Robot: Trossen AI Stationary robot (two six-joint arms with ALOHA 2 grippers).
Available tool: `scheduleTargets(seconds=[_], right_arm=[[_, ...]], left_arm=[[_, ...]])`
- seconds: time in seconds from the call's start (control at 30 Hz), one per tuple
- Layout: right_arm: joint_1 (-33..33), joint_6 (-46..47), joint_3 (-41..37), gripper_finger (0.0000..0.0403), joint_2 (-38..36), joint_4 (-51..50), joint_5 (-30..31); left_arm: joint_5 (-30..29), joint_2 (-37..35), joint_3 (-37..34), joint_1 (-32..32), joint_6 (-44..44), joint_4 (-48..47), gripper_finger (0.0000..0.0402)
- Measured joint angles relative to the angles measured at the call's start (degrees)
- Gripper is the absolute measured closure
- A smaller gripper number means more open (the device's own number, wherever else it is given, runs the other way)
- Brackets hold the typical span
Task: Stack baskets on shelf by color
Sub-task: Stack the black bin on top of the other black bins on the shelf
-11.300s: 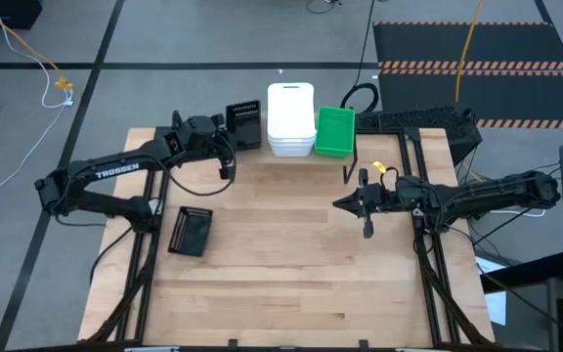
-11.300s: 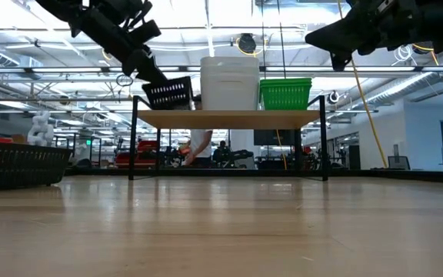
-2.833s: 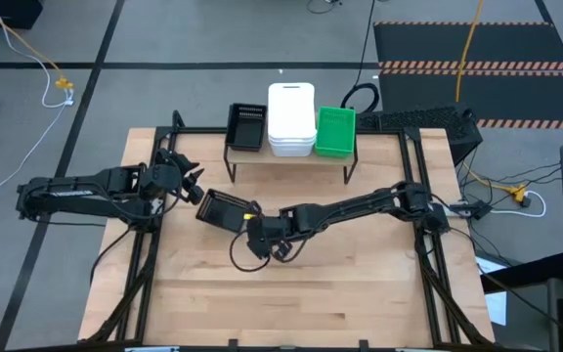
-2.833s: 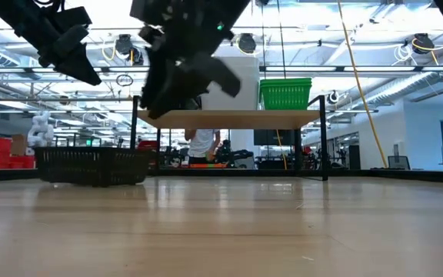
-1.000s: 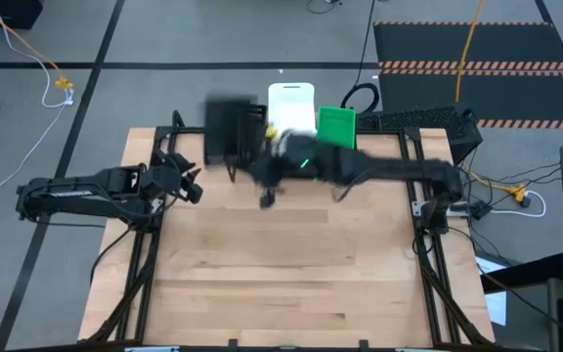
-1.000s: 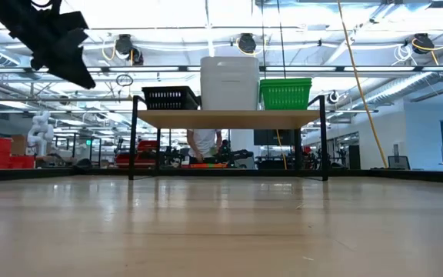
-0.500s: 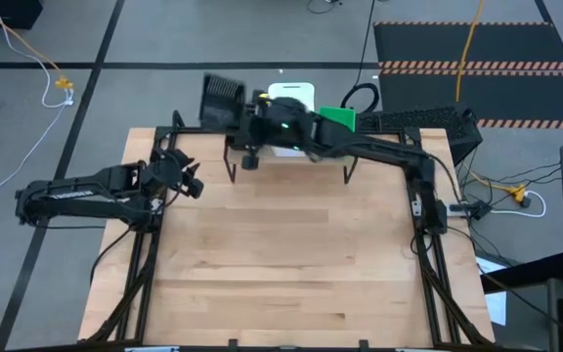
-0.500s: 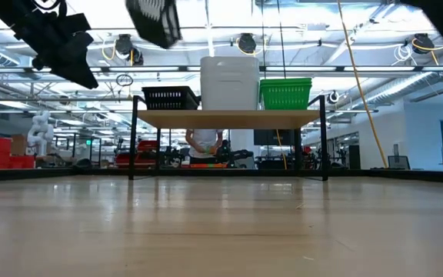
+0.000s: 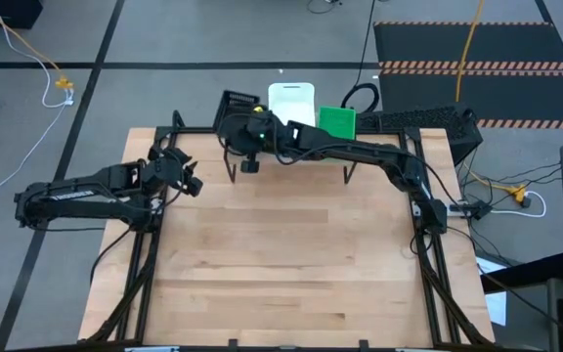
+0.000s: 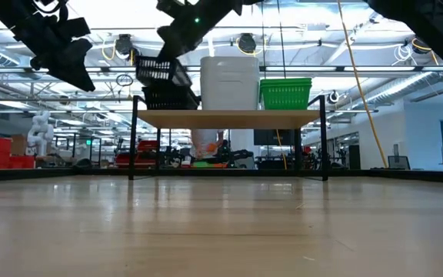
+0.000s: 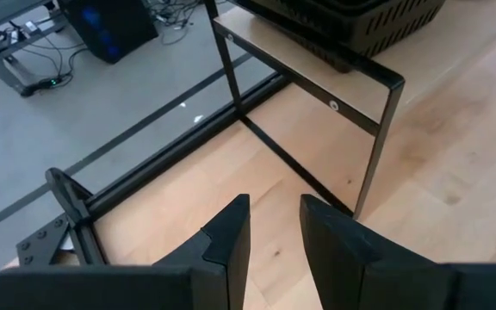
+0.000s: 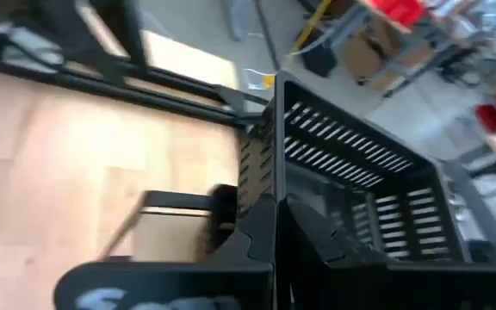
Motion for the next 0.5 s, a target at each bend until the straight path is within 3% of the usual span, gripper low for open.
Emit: scheduleTargets(seconds=[0.1,0.5], right_arm=[[0.0,-0.8,-0.1,0.0403,-0.5,-0.3,3.1],[0.2,-3.3,-0.2,0.0402,-0.4,-6.9,3.1]], left_arm=[[0.0,0.0,0.0,0.0,0.0,0.0,0.0295],[0.1,0.0,0.0,0.0,-0.1,-0.9,0.0295]])
